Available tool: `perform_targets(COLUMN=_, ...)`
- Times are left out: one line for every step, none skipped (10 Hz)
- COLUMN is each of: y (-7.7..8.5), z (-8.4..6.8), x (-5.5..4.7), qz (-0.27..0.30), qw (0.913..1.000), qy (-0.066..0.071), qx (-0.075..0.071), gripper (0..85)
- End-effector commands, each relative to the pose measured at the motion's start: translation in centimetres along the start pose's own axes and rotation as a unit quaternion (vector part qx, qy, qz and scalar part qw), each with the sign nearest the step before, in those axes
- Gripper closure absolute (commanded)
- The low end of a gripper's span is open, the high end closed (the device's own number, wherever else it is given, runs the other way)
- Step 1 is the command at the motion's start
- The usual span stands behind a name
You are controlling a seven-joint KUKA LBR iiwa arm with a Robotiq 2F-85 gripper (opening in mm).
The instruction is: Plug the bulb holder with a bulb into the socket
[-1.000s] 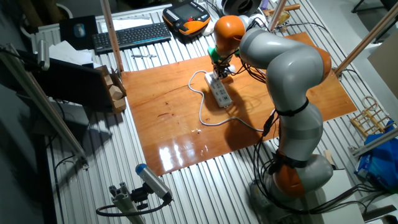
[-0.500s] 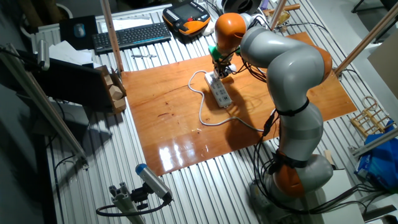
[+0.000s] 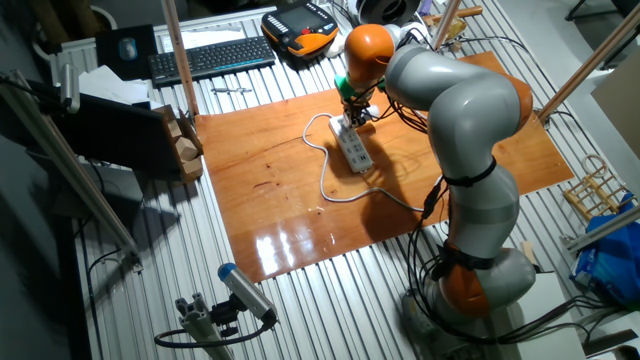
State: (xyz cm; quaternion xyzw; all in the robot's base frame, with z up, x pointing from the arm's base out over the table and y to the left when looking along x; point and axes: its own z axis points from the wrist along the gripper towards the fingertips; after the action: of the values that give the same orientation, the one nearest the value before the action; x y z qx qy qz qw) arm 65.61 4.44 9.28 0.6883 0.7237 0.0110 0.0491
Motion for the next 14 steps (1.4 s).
perform_targets(y=0.0, z=0.03, x=0.01, qz=0.001, qw=1.0, qy=-0.001, qx=0.0, gripper=85.0)
perform_targets(y=0.0, z=0.03, x=0.01, qz=0.001, qw=1.0, qy=-0.002, qx=0.002, gripper=85.0)
perform_targets(y=-0.02, z=0.04, x=0.03, qz=0.003, qw=1.0, qy=-0.003, qx=0.002, gripper=85.0)
perform_targets(y=-0.04, z=0.06, x=0.04, qz=0.003, qw=1.0, qy=-0.003, qx=0.002, gripper=85.0)
perform_targets(y=-0.06, z=0.08, x=0.05, qz=0.004, qw=1.0, qy=-0.002, qx=0.002, gripper=85.0)
perform_targets(y=-0.07, z=0.08, x=0.07, qz=0.004, qw=1.0, qy=-0.001, qx=0.003, gripper=85.0)
perform_targets(y=-0.08, z=0.09, x=0.09, qz=0.004, qw=1.0, qy=-0.001, qx=0.003, gripper=85.0)
perform_targets(y=-0.1, z=0.11, x=0.12, qz=0.003, qw=1.0, qy=-0.001, qx=0.004, gripper=85.0)
perform_targets(y=-0.09, z=0.15, x=0.13, qz=0.003, qw=1.0, qy=-0.001, qx=0.004, gripper=85.0)
perform_targets(y=-0.1, z=0.19, x=0.14, qz=0.004, qw=1.0, qy=-0.001, qx=0.004, gripper=85.0)
perform_targets(y=-0.09, z=0.21, x=0.13, qz=0.004, qw=1.0, qy=-0.002, qx=0.004, gripper=85.0)
perform_targets(y=-0.06, z=0.17, x=0.11, qz=0.005, qw=1.0, qy=-0.002, qx=0.004, gripper=85.0)
perform_targets(y=-0.04, z=0.15, x=0.07, qz=0.008, qw=1.0, qy=-0.001, qx=0.004, gripper=85.0)
perform_targets(y=-0.01, z=0.18, x=0.09, qz=0.01, qw=0.9999, qy=0.002, qx=0.004, gripper=85.0)
